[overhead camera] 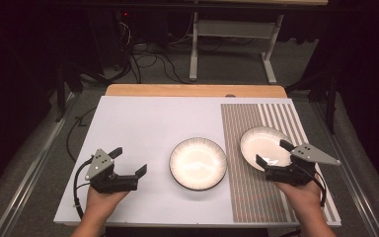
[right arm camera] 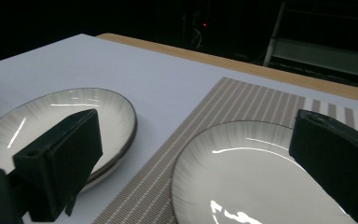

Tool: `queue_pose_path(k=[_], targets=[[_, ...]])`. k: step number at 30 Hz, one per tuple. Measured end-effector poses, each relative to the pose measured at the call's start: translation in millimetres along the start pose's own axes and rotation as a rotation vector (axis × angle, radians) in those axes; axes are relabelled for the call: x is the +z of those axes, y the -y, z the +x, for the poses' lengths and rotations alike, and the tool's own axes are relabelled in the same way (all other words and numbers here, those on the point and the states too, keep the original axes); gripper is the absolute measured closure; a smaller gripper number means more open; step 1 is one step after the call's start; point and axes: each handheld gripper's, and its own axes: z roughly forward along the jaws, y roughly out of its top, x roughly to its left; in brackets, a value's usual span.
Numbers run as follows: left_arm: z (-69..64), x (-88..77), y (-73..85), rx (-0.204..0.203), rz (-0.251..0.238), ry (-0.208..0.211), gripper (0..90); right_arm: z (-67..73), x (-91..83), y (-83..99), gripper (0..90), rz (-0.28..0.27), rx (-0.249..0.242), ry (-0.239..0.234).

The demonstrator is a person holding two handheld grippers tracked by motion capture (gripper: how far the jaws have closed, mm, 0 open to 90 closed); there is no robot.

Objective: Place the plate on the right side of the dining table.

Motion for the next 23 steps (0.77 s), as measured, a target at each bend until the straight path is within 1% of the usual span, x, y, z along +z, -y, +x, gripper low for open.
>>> queue_pose_path(k=[2, 3, 4, 5, 6, 9, 11, 14, 15, 17, 19, 23], targets=[[-1.6, -1.2, -0.5, 0.005, -0.002, 0.004, 0.1, 11.3, 0.5, -1.9, 1.0, -0.005, -0.014, -0.017], [-1.9, -1.4, -0.6, 0.006, -0.003, 0.004, 0.1, 20.0, 1.0, -2.7, 0.6, -0.003, -0.017, -0.032], [-2.5, -2.0, -1.0, 0.008, -0.005, 0.004, 0.1, 22.6, 1.3, -2.9, 0.6, -0.005, -0.019, -0.036], [-3.3, -2.7, -1.4, 0.012, -0.008, 0.003, 0.1, 27.2, 1.9, -3.2, 0.5, -0.010, -0.030, -0.045], [-3.8, -3.2, -1.7, 0.014, -0.009, 0.003, 0.1, 33.3, 2.4, -3.2, 0.5, -0.014, -0.028, -0.056], [-6.4, -5.0, -3.0, 0.022, -0.017, 0.007, 0.1, 44.0, 2.7, -1.2, 0.5, -0.028, -0.039, -0.078], [-8.4, -5.9, -3.4, 0.028, -0.020, 0.012, 0.1, 48.7, 3.0, 0.6, 0.4, -0.022, -0.039, -0.088], [-11.5, -6.9, -3.9, 0.046, -0.025, 0.013, 0.1, 52.2, 4.0, 5.4, 0.4, -0.009, -0.042, -0.100], [-11.9, -6.8, -3.9, 0.045, -0.027, 0.014, 0.1, 52.6, 4.8, 7.2, 0.5, -0.003, -0.053, -0.102], [-12.4, -6.0, -3.8, 0.045, -0.027, 0.019, 0.1, 52.0, 5.6, 8.1, 0.5, -0.007, -0.058, -0.104], [-12.7, -5.3, -3.7, 0.044, -0.026, 0.020, 0.1, 51.2, 5.1, 8.4, 0.4, -0.003, -0.048, -0.099], [-11.8, -5.5, -3.7, 0.043, -0.024, 0.016, 0.1, 49.2, 5.4, 8.5, 0.5, -0.009, -0.053, -0.094]])
